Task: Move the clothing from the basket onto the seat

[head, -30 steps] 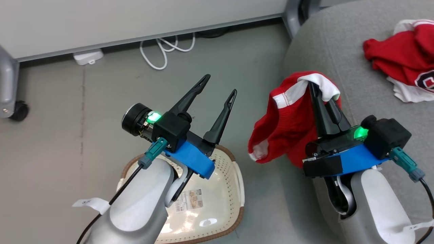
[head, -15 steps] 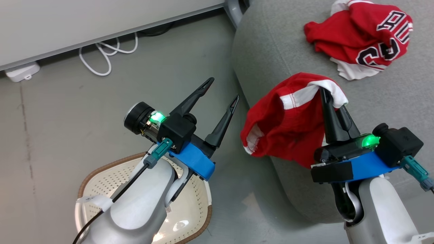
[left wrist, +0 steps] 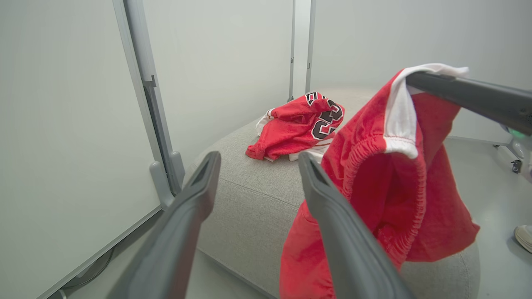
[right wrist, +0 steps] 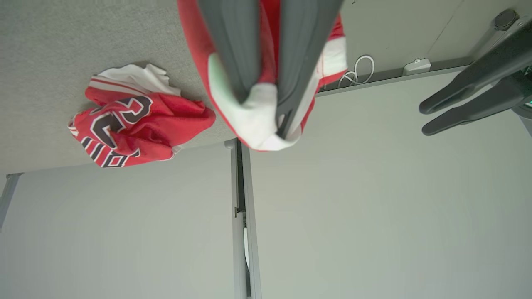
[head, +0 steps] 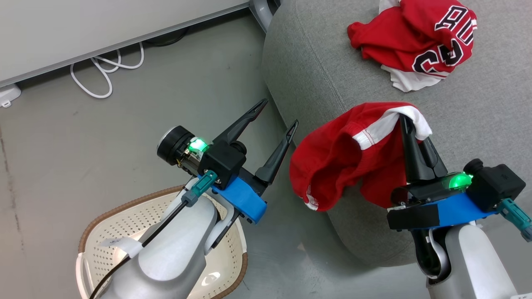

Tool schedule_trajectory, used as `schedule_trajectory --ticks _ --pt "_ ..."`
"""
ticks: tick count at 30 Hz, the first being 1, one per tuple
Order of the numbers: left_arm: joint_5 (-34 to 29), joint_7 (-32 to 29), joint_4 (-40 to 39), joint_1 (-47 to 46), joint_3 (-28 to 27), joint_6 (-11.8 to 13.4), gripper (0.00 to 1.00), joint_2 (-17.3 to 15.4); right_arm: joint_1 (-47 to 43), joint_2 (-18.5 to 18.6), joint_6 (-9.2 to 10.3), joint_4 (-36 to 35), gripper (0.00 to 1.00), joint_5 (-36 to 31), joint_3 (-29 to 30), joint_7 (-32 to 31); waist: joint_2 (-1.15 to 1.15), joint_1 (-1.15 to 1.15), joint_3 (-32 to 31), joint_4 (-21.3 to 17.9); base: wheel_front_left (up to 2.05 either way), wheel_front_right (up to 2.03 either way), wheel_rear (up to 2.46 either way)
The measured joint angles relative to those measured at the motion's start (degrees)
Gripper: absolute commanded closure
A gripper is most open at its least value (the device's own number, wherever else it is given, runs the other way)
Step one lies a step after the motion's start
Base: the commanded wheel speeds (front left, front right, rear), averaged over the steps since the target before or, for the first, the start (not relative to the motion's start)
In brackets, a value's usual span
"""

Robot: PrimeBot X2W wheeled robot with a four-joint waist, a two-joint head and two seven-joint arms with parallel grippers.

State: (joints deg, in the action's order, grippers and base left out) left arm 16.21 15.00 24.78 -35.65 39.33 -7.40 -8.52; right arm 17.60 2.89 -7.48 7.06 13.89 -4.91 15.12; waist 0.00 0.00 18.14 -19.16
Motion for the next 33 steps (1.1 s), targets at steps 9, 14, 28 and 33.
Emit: schedule_trajectory --ticks 9,14,28,33 --pt "0.0 0.0 -0.5 -0.8 -0.7 0.0 0.00 -0.4 2.6 0.0 0.00 -1.9 1.00 -0.8 0.4 0.0 0.00 0.00 1.6 0.5 0.00 0.00 0.00" --pt "-0.8 0.0 -0.9 -2.1 -0.8 0.0 0.00 -0.7 9.4 0.0 0.00 -3.2 1.00 -2.0 1.5 0.0 0.00 0.00 4.3 0.9 0.00 0.00 0.00" --pt "-3.3 -0.3 -2.7 -9.3 -0.5 0.3 0.00 -1.9 39.0 9.5 0.00 -6.2 1.00 -4.7 18.9 0.0 0.00 0.00 17.7 3.5 0.00 0.00 0.00" --pt "-4.2 -0.5 -3.4 -11.0 -0.4 0.4 0.00 -2.7 47.8 19.0 -0.01 -1.8 1.00 -4.8 24.5 0.0 0.00 0.01 22.8 4.7 0.00 0.00 0.00"
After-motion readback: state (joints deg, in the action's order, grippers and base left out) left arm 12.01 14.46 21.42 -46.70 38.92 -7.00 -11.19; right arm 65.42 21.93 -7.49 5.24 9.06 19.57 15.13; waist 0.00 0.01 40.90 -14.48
